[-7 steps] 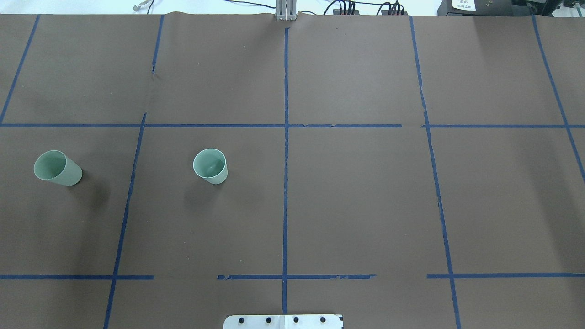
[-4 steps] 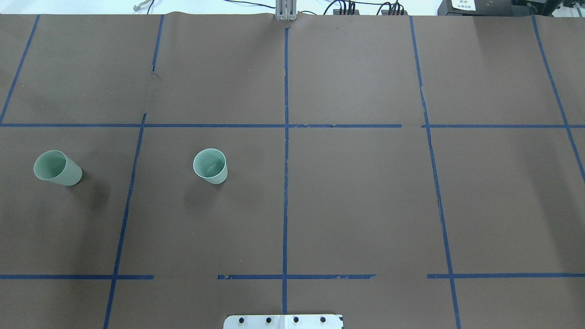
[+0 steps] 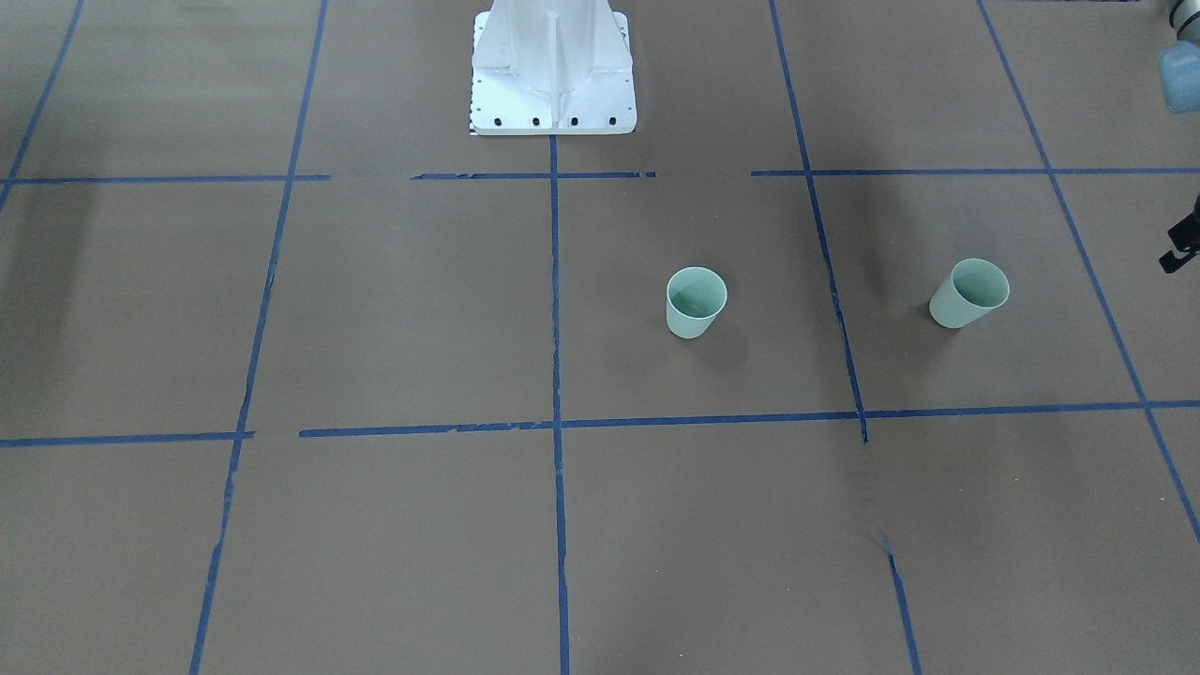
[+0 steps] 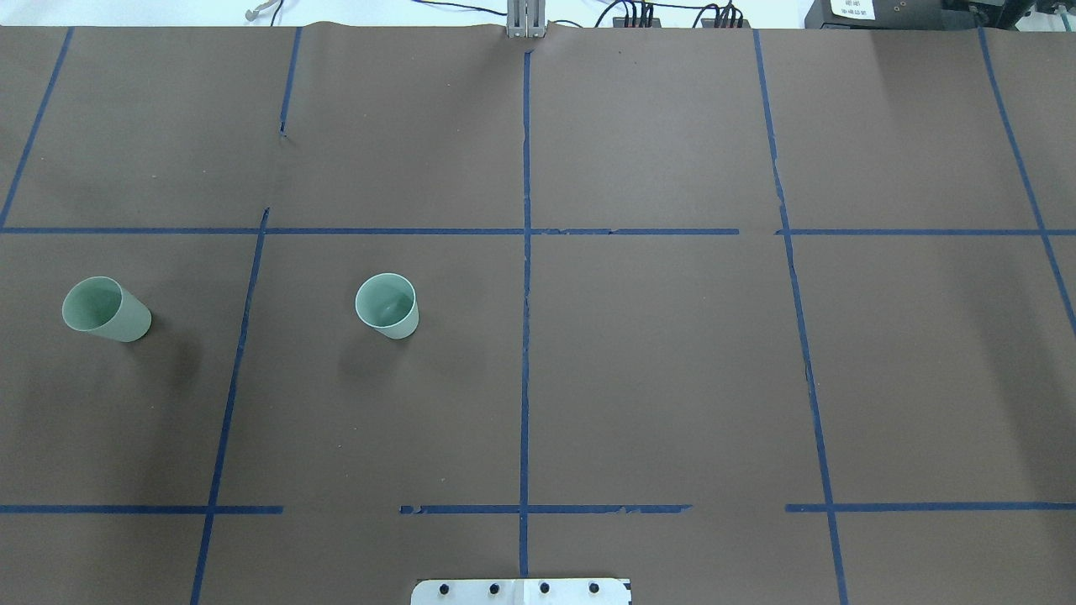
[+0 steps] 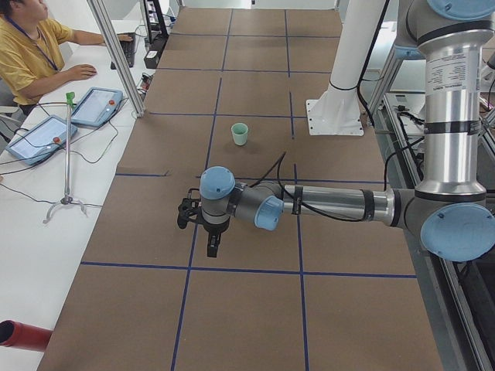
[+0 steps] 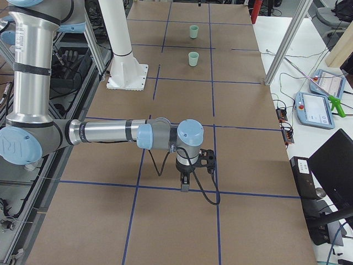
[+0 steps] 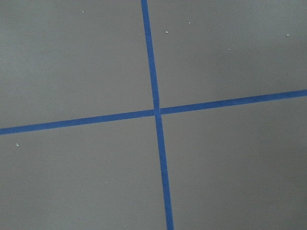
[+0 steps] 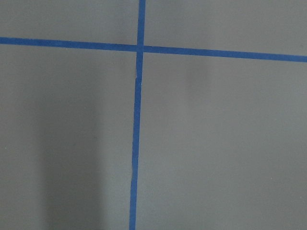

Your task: Stack cups

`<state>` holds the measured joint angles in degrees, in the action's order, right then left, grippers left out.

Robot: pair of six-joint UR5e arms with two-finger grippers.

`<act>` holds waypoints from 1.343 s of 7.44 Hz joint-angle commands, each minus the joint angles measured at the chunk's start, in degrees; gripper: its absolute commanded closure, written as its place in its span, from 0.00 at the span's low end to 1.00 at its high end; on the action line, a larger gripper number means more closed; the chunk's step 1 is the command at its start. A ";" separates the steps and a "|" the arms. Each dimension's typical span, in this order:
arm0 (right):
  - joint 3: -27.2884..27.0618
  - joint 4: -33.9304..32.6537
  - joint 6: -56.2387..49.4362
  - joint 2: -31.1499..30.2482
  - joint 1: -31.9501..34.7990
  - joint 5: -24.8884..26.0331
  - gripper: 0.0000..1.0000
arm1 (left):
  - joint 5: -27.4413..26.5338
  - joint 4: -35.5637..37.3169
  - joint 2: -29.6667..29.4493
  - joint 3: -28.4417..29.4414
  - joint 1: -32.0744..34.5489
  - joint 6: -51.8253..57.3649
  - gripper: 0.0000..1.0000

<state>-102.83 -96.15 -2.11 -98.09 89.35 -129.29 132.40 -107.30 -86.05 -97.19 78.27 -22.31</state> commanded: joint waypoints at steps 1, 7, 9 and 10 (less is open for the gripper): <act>0.00 0.00 0.00 0.00 0.04 0.00 0.00 | 1.72 -2.19 -2.54 -2.21 -7.74 -13.92 0.00; 0.00 0.00 0.00 0.00 -0.05 0.00 0.00 | -5.30 -14.96 -1.32 -0.99 -16.66 -26.64 0.00; 0.00 0.00 0.00 0.00 -0.05 0.00 0.00 | -7.93 -15.13 -0.53 -0.55 -18.23 -26.82 0.00; 0.00 0.00 0.00 0.00 0.04 0.00 0.00 | -8.03 -15.13 -0.44 -0.55 -18.76 -26.99 0.00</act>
<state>-102.83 -96.15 -2.11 -98.09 89.34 -129.29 125.23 -122.38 -86.82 -97.81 60.36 -49.13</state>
